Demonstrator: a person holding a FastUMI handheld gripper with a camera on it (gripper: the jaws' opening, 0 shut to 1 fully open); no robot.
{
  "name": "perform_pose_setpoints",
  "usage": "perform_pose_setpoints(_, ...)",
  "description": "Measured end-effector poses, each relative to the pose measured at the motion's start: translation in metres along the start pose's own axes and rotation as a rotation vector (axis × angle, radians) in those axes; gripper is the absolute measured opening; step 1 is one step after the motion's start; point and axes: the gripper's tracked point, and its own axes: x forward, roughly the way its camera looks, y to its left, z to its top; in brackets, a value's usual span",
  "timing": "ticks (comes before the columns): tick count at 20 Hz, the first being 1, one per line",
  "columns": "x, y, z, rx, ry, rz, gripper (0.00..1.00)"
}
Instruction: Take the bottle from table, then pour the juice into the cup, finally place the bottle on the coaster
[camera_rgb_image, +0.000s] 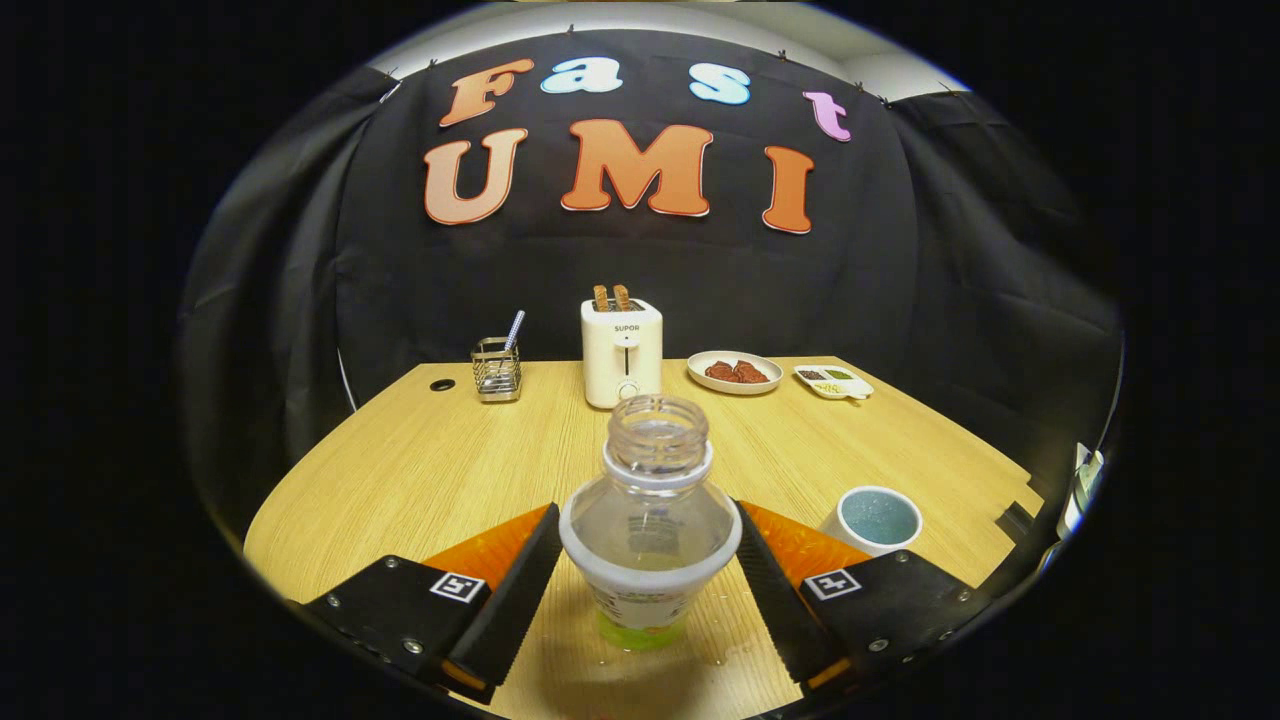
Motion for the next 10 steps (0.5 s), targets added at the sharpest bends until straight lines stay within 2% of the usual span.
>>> perform_pose_setpoints(8,0.004,0.007,-0.011,-0.013,0.017,0.007,1.0)
perform_pose_setpoints(10,0.006,0.001,-0.014,-0.009,0.014,-0.006,0.96)
